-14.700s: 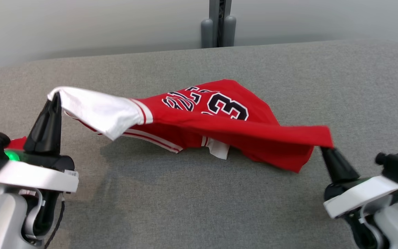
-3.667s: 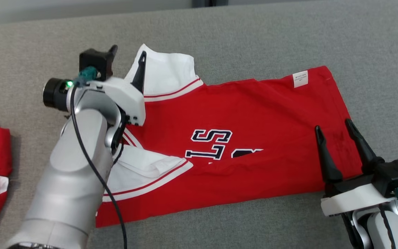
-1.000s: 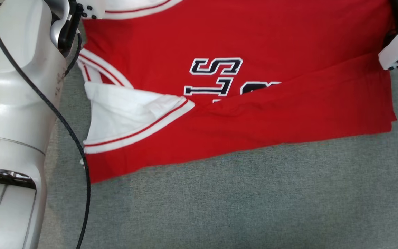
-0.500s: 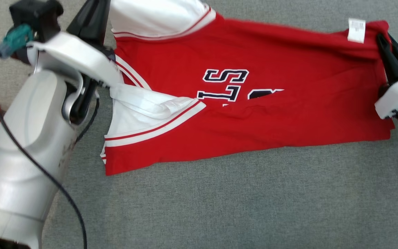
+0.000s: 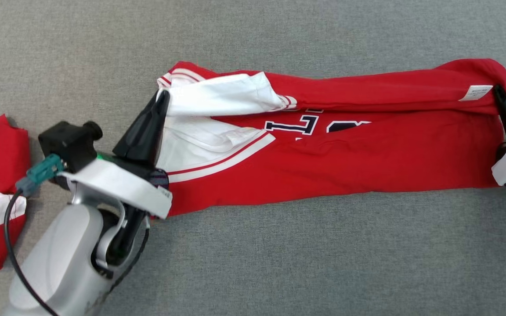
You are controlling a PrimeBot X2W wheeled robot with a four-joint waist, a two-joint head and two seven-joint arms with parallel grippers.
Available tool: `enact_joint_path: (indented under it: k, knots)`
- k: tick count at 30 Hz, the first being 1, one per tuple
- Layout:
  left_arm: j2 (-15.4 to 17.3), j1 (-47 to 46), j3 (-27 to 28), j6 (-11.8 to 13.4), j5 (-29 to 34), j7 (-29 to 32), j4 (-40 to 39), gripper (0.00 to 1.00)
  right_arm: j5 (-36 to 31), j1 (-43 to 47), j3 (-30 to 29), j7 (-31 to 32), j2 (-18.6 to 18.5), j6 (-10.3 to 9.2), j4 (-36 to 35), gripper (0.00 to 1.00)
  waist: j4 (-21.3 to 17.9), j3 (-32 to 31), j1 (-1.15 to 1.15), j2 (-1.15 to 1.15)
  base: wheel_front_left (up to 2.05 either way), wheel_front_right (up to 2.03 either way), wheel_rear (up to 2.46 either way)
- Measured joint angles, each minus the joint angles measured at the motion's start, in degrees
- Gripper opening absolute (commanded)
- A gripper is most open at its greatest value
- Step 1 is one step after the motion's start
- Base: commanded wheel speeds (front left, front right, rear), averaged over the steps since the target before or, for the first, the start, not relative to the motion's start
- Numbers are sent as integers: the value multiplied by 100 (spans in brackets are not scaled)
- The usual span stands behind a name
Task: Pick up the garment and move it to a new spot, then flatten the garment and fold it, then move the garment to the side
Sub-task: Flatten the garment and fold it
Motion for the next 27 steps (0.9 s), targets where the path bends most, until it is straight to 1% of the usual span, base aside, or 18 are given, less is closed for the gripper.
enact_joint_path:
  k: [1, 3, 6, 9, 13, 18, 20, 22, 23, 24, 27]
  knots:
    - [55, 249, 16, 108, -42, 14, -307, 0, -37, 35, -27, -15, -7, 0, 21, 0, 27, 18, 0, 0, 0, 0, 0]
    - [73, 475, -12, 194, -73, 74, -550, 0, -64, 81, -65, -19, -8, 0, 40, 0, 56, 30, 0, 0, 0, 0, 0]
    - [77, 771, -65, 325, -81, 143, -799, 0, -83, 194, -138, -22, -3, 0, 55, 0, 94, 28, 0, 0, 0, 0, 0]
    - [74, 984, -111, 396, -135, 177, -953, 0, -86, 309, -227, -31, -10, 0, 47, 0, 124, 4, 0, 0, 0, 0, 0]
    - [60, 1159, -207, 457, -167, 249, -894, 0, -134, 509, -254, -36, 2, 1, 54, 0, 151, -38, 0, 0, 0, 0, 0]
    - [-48, 1200, -318, 470, -119, 172, -561, 0, -171, 630, -261, -37, 83, 0, 113, 0, 145, -77, 0, 0, 0, 0, 0]
    - [-132, 1190, -345, 452, -131, 135, -337, 0, -205, 653, -236, -37, 127, 1, 152, 20, 134, -93, 0, 0, 0, 0, 0]
    - [-179, 1160, -375, 414, -137, 114, -83, 0, -249, 659, -226, -37, 178, 0, 198, 55, 120, -120, 0, 0, 0, 0, 0]
    - [-231, 1135, -375, 409, -158, 82, 34, 47, -252, 659, -221, -37, 202, 0, 226, 100, 112, -139, 0, 0, 0, 0, 0]
    - [-256, 1099, -391, 408, -145, 64, 143, 100, -257, 657, -236, -37, 232, 1, 268, 100, 102, -161, 0, 0, 0, 0, 0]
    - [-323, 1026, -360, 432, -86, -155, 368, 100, -348, 655, -364, -38, 323, 0, 361, 100, 75, -247, 0, 0, 0, 0, 0]
